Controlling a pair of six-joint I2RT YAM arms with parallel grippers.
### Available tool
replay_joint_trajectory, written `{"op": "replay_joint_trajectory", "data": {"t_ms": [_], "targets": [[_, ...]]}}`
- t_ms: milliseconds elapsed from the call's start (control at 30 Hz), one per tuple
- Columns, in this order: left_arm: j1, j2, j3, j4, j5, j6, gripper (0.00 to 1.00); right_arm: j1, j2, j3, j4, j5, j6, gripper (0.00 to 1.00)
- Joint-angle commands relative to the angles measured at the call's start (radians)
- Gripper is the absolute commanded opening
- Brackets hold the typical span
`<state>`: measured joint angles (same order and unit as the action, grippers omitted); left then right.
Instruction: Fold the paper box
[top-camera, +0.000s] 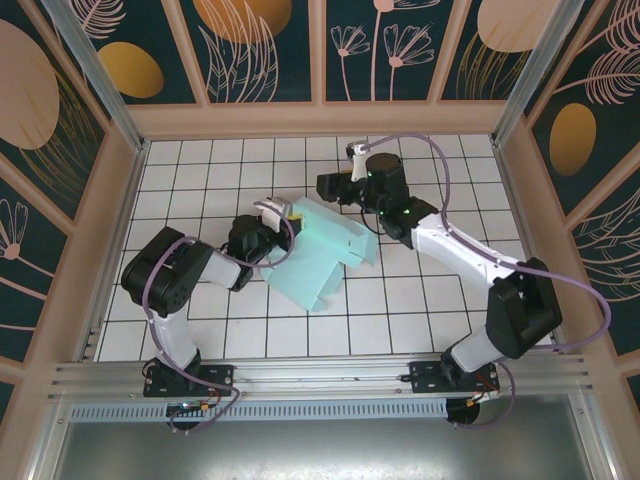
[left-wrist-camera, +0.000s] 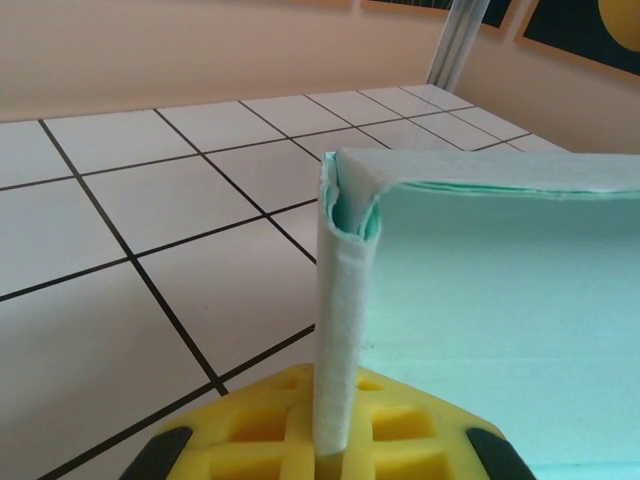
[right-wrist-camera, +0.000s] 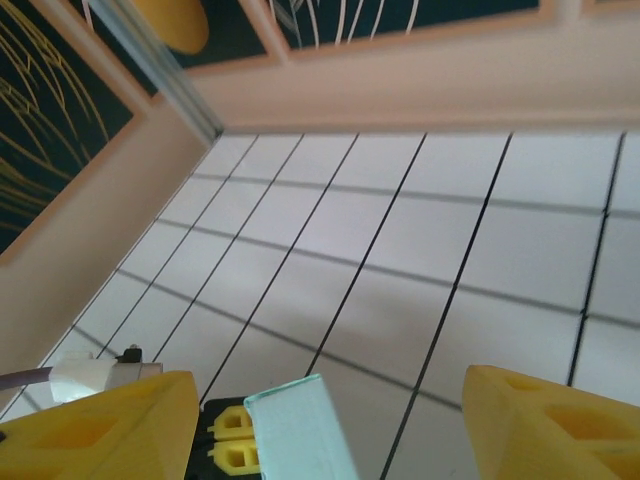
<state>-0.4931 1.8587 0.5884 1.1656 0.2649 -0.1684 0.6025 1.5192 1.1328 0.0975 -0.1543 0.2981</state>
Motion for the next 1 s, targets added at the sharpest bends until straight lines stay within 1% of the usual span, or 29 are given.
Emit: {"op": "replay_joint_trajectory", "data": {"t_ms": [0, 100, 200, 267, 300, 400, 433, 533, 767, 967], "targets": [[-0.051, 0.008, -0.015, 0.118, -0.084, 0.044, 0.03, -0.012, 0.061, 0.036, -0.086, -0.105, 0.093, 0.70], [-0.112, 0.045, 0.001, 0.145, -0.154, 0.066, 0.03, -0.025, 0.086, 0.023, -0.086, -0.157, 0.128, 0.70], [-0.165, 0.094, 0.029, 0.180, -0.205, 0.061, 0.04, -0.048, 0.085, -0.009, -0.079, -0.172, 0.150, 0.70], [-0.171, 0.129, 0.058, 0.189, -0.196, 0.012, 0.05, -0.050, 0.075, -0.039, -0.067, -0.184, 0.167, 0.70], [-0.175, 0.153, 0.074, 0.191, -0.185, -0.001, 0.05, -0.079, 0.067, -0.061, -0.051, -0.198, 0.176, 0.70], [-0.190, 0.206, 0.088, 0.244, -0.195, 0.008, 0.04, -0.110, 0.051, -0.126, 0.000, -0.240, 0.207, 0.70], [-0.193, 0.223, 0.087, 0.269, -0.188, 0.017, 0.02, -0.117, 0.048, -0.144, 0.008, -0.245, 0.212, 0.70], [-0.198, 0.251, 0.082, 0.305, -0.172, 0.024, 0.00, -0.132, 0.045, -0.178, 0.020, -0.245, 0.217, 0.70], [-0.224, 0.284, 0.075, 0.291, -0.181, 0.010, 0.00, -0.143, 0.092, -0.191, 0.062, -0.334, 0.226, 0.70], [-0.228, 0.303, 0.069, 0.289, -0.199, 0.018, 0.01, -0.144, 0.143, -0.186, 0.100, -0.409, 0.242, 0.67]]}}
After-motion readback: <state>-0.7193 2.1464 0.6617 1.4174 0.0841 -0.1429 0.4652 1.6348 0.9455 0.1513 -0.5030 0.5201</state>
